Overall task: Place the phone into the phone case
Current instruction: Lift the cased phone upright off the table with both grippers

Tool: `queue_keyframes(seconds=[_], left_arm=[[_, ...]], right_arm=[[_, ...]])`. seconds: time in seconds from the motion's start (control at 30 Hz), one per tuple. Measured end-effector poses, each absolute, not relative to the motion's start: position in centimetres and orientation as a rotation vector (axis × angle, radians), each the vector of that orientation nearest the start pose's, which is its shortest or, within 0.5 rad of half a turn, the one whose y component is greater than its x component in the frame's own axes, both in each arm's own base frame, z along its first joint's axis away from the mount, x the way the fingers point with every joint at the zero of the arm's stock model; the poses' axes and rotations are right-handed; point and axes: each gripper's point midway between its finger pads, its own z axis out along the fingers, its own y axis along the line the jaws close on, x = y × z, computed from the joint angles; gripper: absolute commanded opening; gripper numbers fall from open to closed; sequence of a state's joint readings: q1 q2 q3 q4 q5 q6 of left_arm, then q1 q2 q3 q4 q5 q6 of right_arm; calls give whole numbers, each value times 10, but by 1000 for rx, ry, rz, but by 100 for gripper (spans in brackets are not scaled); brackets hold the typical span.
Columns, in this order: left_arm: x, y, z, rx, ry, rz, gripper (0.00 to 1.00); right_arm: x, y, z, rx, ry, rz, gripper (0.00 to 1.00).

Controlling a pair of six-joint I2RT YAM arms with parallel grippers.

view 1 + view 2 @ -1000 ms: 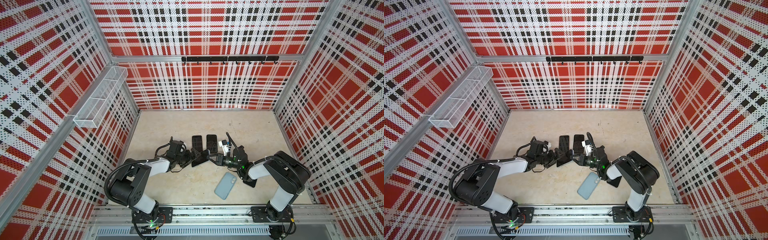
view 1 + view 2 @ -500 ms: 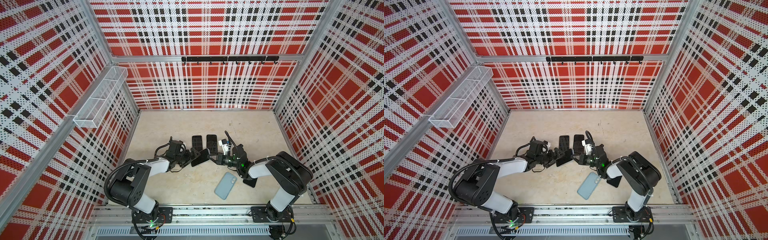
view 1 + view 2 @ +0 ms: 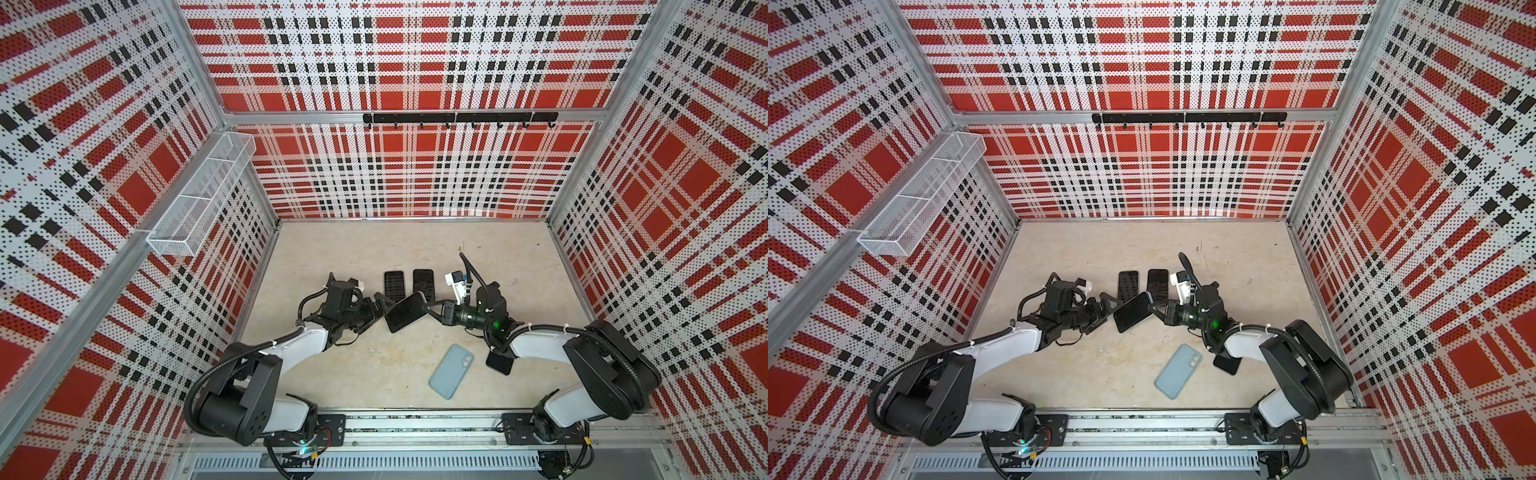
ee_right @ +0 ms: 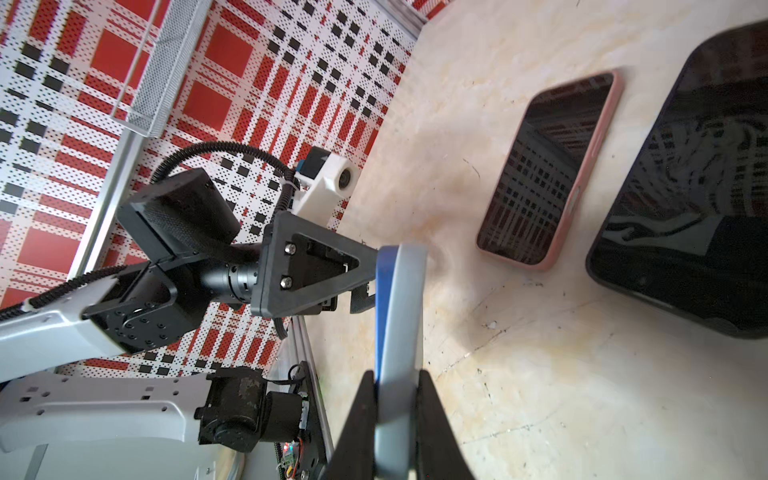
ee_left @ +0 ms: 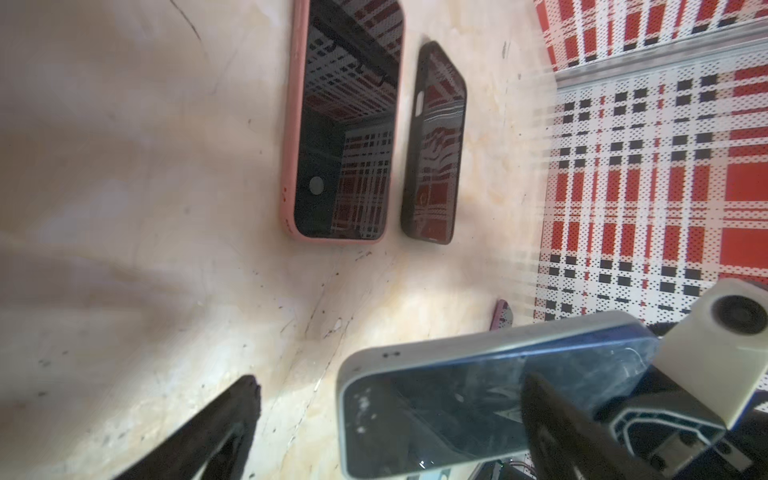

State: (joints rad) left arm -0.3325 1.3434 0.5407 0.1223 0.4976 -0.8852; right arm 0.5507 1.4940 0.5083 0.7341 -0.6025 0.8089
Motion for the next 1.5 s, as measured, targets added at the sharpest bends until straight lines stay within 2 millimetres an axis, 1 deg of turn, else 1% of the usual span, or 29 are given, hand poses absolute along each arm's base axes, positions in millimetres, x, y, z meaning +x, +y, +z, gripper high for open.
queue_keyframes(seconds=[0.2,0.27,0.37,0.47,0.53,0.6,0.63,0.7,0.77,0.83,0.97,1.07,1.1,1.23,1.3,1.33,1.4,1.5], left_arm=[[305,-186,136,-297,2275,-1260,100],[305,-188,150,-249,2231,-1301,99],[304,-194,164,-190,2174,-1356,99],[302,-200,165,-164,2136,-1409,99],[300,-205,159,-164,2129,-1442,100],[298,-218,149,-158,2135,-1487,99],[298,-225,146,-153,2137,-1512,96],[298,-239,143,-144,2122,-1571,88],[300,-250,146,-130,2079,-1633,77],[304,-255,150,-136,2026,-1684,73],[306,-256,165,-120,1931,-1733,67],[306,-257,175,-104,1888,-1748,54],[305,-257,178,-99,1881,-1754,52],[302,-259,185,-79,1859,-1770,38],[301,-259,188,-72,1851,-1778,29],[300,-259,189,-70,1847,-1781,27],[300,-259,194,-66,1832,-1789,20],[297,-258,204,-48,1802,-1801,15]], right_arm=[[291,266,179,-198,1971,1446,0],[292,260,185,-188,1957,1441,0],[294,254,194,-175,1938,1436,0],[293,252,198,-163,1931,1444,0],[293,252,201,-152,1928,1454,0],[292,252,204,-136,1925,1469,0],[292,251,206,-131,1920,1476,0],[292,252,207,-117,1916,1489,0],[292,252,209,-105,1913,1500,0],[292,251,210,-99,1910,1504,0],[293,250,210,-78,1908,1510,0],[293,249,211,-64,1892,1515,0],[294,248,213,-58,1883,1518,0],[296,248,219,-53,1848,1537,0],[297,249,220,-49,1835,1549,0],[298,250,219,-45,1834,1554,0],[300,249,217,-27,1836,1563,0],[301,248,211,-4,1848,1570,0]])
